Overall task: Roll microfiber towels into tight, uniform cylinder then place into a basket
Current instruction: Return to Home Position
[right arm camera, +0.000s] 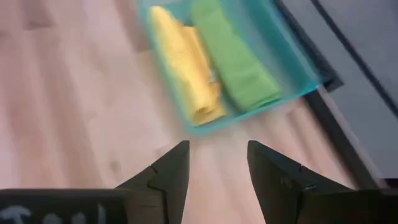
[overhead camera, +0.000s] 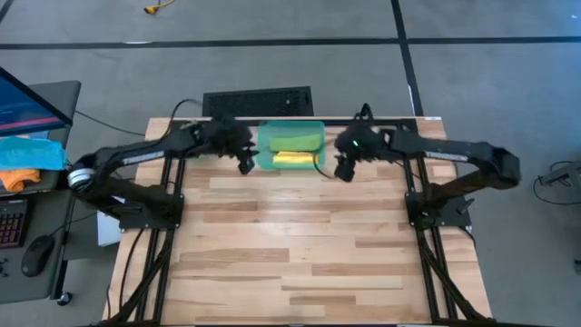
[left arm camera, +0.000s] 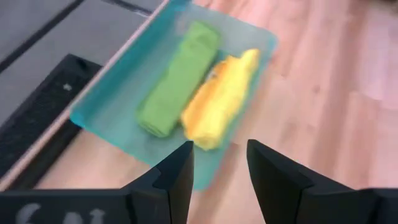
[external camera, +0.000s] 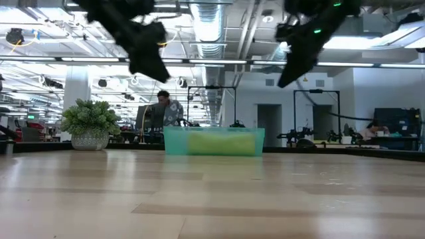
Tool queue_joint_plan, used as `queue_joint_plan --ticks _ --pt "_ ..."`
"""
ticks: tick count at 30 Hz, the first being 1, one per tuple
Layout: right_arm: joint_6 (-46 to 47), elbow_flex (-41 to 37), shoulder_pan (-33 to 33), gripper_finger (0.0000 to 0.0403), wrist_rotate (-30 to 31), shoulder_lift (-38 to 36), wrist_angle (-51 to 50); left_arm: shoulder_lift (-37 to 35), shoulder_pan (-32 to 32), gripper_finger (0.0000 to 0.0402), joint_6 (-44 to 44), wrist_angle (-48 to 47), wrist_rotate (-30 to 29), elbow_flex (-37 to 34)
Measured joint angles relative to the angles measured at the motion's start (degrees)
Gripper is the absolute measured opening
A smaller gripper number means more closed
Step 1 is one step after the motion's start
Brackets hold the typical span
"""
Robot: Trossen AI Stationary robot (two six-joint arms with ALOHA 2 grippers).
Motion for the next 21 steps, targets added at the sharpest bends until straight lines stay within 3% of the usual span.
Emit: queue_joint_plan --ticks 9,16,21 --pt "10.4 -15.5 12.4 0.0187 0.2 -18.3 7.2 -23.5 -9.8 0.0142 -10.7 4.6 0.1 -18.7" --pt "11.8 -21.0 20.9 0.0184 1.0 -30.4 13.3 -41.6 -18.9 0.0142 -15.8 10.7 -0.3 -31.2" --pt "11.7 -23.9 25.4 0.0186 6.3 -38.3 13.9 -52.1 -23.7 0.0142 -18.0 11.3 -2.3 -36.7"
